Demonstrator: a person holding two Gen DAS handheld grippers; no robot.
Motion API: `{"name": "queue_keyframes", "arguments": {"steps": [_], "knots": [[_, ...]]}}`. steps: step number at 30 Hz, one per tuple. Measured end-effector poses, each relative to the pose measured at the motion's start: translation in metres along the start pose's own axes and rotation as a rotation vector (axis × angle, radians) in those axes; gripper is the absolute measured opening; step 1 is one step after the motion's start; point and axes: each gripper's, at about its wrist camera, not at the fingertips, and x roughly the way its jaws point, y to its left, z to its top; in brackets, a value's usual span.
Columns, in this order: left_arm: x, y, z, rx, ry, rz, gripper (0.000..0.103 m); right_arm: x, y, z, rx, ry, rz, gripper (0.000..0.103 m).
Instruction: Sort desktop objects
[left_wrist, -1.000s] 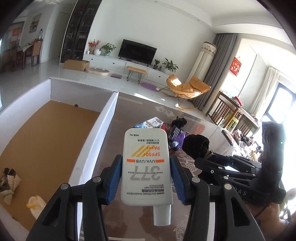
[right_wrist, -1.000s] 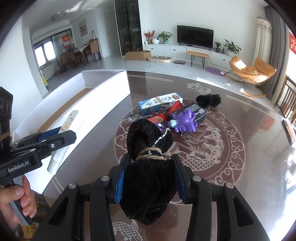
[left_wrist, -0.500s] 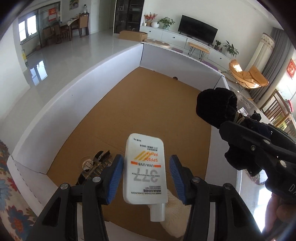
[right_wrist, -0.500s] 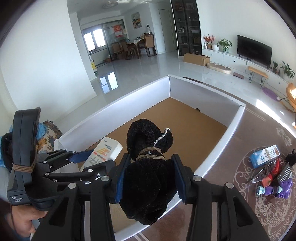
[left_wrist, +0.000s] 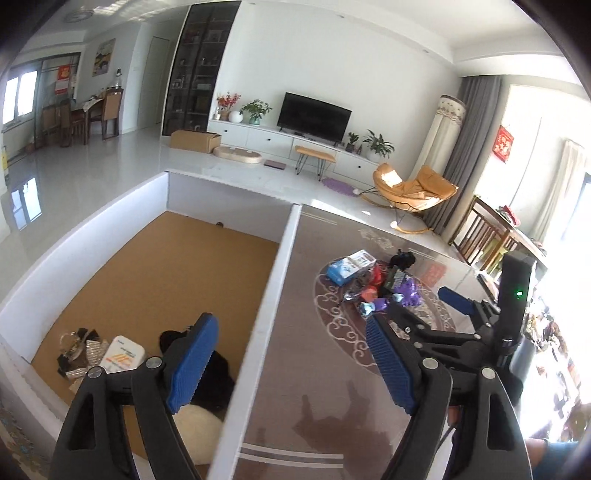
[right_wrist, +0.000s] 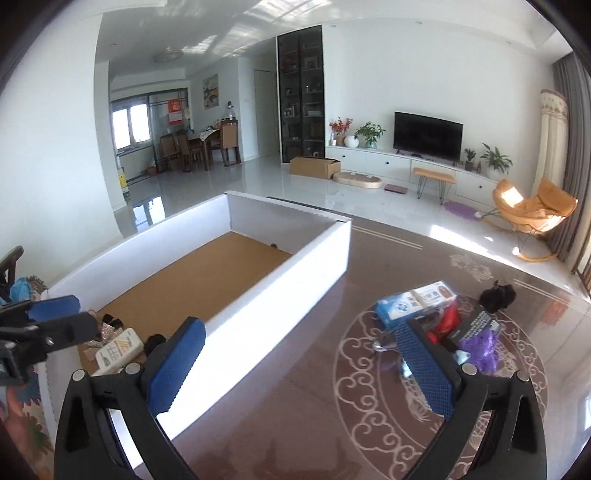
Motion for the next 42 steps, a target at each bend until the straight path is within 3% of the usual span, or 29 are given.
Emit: {"name": "queue_keyframes", "arguments": {"steps": [1,4,6,9,14,28,34,42], "knots": [[0.002,-0.017,-0.004,0.013,0.003,-0.052,0.101,-0.001,-0.023,-0.011,0.010,0.028,-0.058,0.103],[0.026,-0.062,-0.025,0.035,0.089,-0.198,0.103,0.001,-0.084,-0.045,0.062,0.128,-0.189,0.103],[0.053,-0.091,-0.046,0.070,0.177,-0.232,0.103,0.003,-0.123,-0.065,0.114,0.193,-0.239,0.103],[0.088,-0.117,-0.078,0.149,0.256,-0.187,0.103,0.002,-0.156,-0.096,0.180,0.267,-0.285,0.103],[0.122,-0.121,-0.110,0.258,0.275,-0.076,0.103,0.000,-0.162,-0.124,0.254,0.298,-0.295,0.103],[0.175,-0.087,-0.103,0.210,0.317,0.006,0.103,0.017,-0.142,-0.131,0.265,0.340,-0.245,0.103],[0.182,-0.102,-0.108,0.307,0.337,0.089,0.103,0.018,-0.141,-0.131,0.265,0.340,-0.248,0.103],[0.181,-0.101,-0.108,0.302,0.337,0.085,0.103,0.018,-0.141,-0.131,0.265,0.339,-0.249,0.103]]}}
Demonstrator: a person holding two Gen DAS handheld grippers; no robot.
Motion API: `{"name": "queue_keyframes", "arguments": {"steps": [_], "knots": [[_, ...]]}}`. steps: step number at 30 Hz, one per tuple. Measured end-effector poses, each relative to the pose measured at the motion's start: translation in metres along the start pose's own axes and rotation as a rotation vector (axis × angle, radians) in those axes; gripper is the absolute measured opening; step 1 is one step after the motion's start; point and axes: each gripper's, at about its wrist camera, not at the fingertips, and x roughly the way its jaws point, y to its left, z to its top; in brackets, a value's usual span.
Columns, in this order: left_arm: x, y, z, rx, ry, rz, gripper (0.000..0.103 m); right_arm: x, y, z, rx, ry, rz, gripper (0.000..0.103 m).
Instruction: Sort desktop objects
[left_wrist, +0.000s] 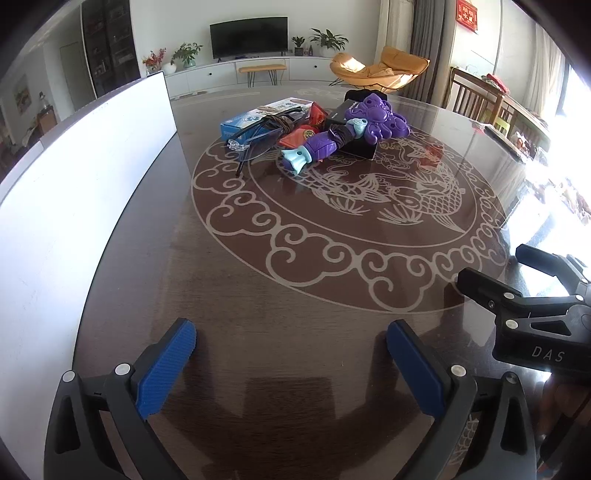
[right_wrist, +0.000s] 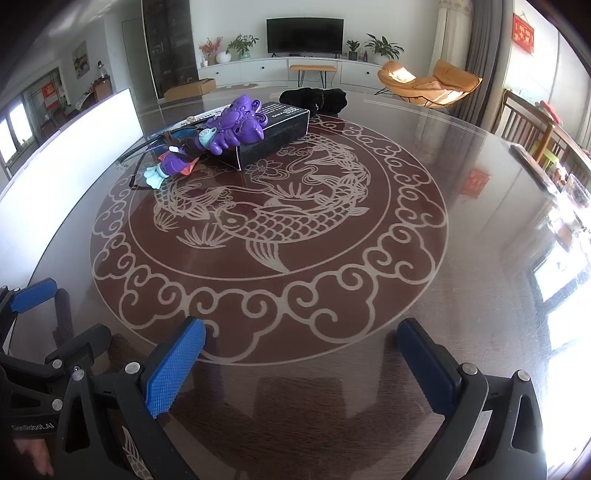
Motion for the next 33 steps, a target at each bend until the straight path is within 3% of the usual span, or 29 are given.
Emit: {"name": "queue_keyframes", "arguments": {"steps": [33], "knots": [[-0.0028,0.0000,-0.0026,-0.006,-0.004,0.009,0.103,0.0010,-0.0002,0.0000,0.000,0.000,0.000,0.103]]}}
